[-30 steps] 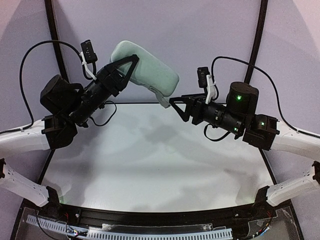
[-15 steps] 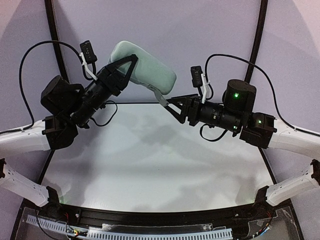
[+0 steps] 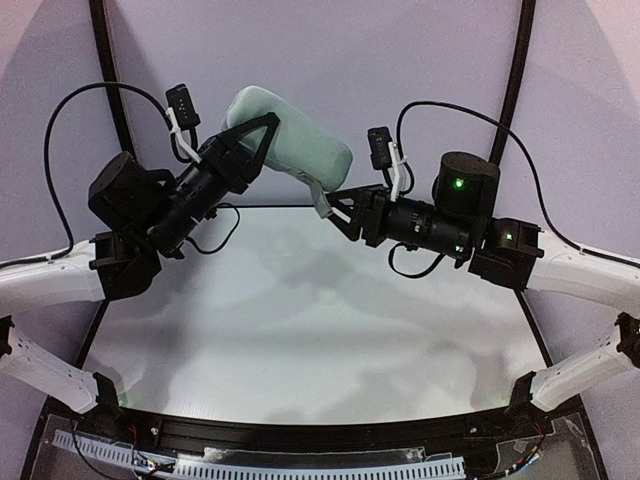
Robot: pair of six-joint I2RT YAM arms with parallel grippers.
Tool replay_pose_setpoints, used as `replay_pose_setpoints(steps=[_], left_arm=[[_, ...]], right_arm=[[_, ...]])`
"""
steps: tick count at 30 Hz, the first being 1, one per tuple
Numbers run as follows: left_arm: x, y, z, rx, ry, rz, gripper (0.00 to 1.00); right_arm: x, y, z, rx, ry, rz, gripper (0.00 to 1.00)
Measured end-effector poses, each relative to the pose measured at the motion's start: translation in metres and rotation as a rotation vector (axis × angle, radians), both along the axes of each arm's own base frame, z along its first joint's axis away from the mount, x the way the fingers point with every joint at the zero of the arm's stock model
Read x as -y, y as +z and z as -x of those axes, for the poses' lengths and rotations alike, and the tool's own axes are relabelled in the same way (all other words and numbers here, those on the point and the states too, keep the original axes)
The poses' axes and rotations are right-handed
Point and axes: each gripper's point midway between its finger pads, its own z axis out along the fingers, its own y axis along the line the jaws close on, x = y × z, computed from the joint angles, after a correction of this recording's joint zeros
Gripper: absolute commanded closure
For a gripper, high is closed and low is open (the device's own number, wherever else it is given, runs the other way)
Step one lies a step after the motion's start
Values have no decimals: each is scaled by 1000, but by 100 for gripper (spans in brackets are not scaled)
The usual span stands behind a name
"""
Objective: Open the umbrella
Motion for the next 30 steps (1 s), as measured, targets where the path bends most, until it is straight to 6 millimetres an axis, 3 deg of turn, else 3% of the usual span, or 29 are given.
replay_pose_setpoints(steps=[7, 17, 24, 30], left_arm=[[0, -4, -4, -8, 25, 6, 99], [-6, -5, -7, -10, 68, 41, 99], [-12, -12, -11, -25, 104, 63, 99], [-13, -13, -11, -30, 125, 87, 99]], right_arm=[[-6, -3, -3, -9, 0, -1, 58], [-8, 7, -6, -19, -16, -61, 75], [-16, 2, -8, -48, -11, -80, 76], [-18, 5, -7, -58, -5, -104, 82]])
